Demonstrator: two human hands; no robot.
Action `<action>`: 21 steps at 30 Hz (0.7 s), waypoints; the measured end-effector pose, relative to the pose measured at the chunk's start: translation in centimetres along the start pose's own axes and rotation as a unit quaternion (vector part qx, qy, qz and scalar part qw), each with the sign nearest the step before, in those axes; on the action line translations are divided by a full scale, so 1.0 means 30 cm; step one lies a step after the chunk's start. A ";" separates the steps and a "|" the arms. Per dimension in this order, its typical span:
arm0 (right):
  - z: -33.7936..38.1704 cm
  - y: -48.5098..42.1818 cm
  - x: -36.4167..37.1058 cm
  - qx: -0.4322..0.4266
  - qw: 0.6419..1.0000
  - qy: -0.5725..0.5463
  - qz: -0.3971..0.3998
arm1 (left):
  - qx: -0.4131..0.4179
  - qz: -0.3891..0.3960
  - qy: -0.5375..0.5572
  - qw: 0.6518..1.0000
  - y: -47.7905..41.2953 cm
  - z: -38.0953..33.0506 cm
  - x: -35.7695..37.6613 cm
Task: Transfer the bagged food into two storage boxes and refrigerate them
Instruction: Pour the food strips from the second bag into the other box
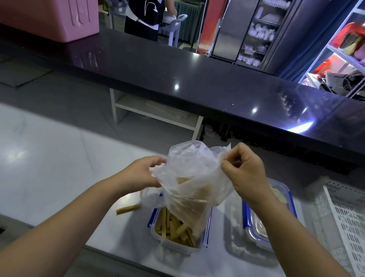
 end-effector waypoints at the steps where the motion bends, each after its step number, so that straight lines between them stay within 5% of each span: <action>1: -0.005 0.005 -0.001 0.005 1.000 0.008 0.003 | 0.008 0.035 -0.008 0.999 0.006 -0.007 0.007; 8: -0.054 0.064 -0.001 0.066 0.996 0.029 0.053 | 0.055 0.114 -0.077 0.989 0.056 -0.057 0.076; 18: -0.090 0.248 0.148 0.016 0.988 0.028 0.151 | 0.146 -0.070 -0.181 0.970 0.063 -0.031 0.264; 21: -0.112 0.221 0.112 0.021 0.998 0.003 0.065 | 0.170 -0.098 -0.197 0.960 0.069 -0.009 0.271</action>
Point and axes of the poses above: each hand's wrist, its own y-axis away from the middle knuckle, its own x-axis out of the palm, z = x × y, the point moved 2 cm from there along -y, towards the middle knuckle
